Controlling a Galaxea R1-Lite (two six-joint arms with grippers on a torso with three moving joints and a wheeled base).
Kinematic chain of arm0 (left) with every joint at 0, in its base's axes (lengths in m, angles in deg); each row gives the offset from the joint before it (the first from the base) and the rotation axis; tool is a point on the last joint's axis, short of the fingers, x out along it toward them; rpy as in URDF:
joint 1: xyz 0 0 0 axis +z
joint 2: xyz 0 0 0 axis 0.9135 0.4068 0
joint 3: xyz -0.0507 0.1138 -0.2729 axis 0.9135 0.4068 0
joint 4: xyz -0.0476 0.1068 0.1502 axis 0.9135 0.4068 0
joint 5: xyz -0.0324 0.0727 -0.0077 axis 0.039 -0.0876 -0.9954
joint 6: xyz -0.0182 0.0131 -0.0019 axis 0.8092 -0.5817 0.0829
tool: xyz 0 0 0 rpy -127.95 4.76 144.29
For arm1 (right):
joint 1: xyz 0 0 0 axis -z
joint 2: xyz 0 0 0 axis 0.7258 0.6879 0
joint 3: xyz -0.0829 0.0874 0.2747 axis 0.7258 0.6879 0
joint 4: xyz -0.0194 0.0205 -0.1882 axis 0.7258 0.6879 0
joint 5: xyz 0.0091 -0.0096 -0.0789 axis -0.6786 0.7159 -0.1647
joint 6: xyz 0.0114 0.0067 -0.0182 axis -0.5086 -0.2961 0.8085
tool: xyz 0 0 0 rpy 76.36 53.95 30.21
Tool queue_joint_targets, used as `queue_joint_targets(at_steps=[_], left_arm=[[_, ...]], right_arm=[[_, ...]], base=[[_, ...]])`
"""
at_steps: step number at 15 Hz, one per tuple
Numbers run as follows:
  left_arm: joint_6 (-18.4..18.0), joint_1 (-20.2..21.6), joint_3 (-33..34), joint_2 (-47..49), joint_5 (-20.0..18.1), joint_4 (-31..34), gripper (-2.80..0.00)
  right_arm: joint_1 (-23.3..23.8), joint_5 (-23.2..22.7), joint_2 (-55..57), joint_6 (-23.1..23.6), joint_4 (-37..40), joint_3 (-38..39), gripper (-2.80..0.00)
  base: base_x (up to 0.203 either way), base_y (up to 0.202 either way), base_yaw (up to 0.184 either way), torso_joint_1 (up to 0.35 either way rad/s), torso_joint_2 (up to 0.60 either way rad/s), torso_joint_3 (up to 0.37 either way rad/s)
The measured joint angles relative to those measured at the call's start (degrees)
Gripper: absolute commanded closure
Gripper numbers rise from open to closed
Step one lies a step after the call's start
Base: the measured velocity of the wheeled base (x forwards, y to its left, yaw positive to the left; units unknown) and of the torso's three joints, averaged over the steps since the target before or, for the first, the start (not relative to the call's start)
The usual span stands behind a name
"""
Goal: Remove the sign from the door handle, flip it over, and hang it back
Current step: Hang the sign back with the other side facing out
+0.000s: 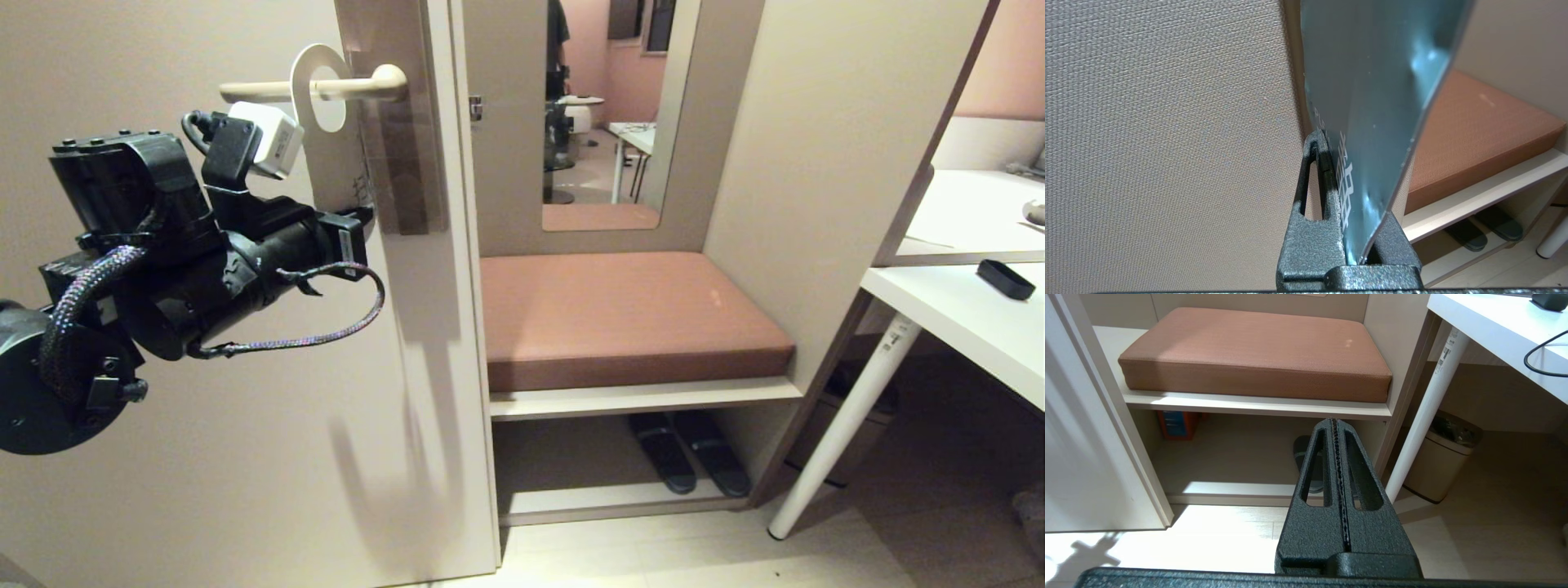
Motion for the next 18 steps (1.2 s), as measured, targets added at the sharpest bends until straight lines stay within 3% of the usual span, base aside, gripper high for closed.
queue_joint_targets(at_steps=[5,9,18], left_arm=[[-0.91,-1.59,-0.09,-0.16,-0.23,-0.16,0.00],[-0.91,-2.43,0.00,-0.35,2.23,-0.07,0.00],[-0.91,-2.57,0.41,-1.16,3.83,0.00,0.00]], right_arm=[[0.00,0.00,0.00,0.00,0.00,0.00,0.00],[0.02,0.02,0.00,-0.07,-0.02,0.00,0.00],[0.00,0.02,0.00,-0.05,0.00,0.00,0.00]], base=[[0.000,0.000,0.000,0.000,0.00,0.000],[0.000,0.000,0.000,0.000,0.00,0.000],[0.000,0.000,0.000,0.000,0.00,0.000]])
